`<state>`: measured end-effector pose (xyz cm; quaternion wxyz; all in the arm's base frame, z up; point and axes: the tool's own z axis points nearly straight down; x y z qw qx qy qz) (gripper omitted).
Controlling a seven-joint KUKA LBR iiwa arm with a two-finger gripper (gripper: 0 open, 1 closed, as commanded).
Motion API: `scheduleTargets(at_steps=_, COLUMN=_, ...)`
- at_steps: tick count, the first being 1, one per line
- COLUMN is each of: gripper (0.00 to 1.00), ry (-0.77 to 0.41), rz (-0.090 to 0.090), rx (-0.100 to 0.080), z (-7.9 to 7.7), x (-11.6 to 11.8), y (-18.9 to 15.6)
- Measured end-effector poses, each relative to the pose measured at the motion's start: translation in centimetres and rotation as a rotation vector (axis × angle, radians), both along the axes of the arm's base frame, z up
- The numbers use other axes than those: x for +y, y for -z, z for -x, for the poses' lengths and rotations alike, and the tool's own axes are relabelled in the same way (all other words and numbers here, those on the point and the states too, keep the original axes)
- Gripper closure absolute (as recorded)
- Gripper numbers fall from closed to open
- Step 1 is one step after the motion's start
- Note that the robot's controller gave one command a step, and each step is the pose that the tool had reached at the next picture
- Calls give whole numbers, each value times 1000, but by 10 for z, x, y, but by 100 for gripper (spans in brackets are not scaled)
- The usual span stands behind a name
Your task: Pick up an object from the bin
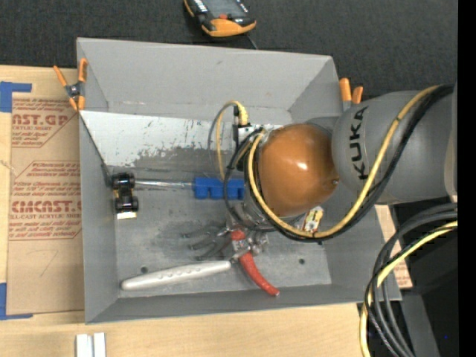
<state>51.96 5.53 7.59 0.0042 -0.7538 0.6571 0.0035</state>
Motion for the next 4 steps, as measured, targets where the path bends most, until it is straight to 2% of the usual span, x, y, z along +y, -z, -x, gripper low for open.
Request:
scheduleTargets(at_steps=1, gripper=100, ry=0, rz=-1, rx=0, z=0, x=0, y=0)
scheduleTargets(at_steps=2, gripper=100, ry=15, rz=-3, rx=-4, z=-16, x=-5, y=-100)
scheduleTargets(at_steps=3, gripper=100, ry=11, rz=-3, rx=17, z=3, x=1, y=-37)
scheduleTargets(at_steps=4, gripper=100, ry=14, rz=-8, rx=-14, z=-16, x=4, y=-159)
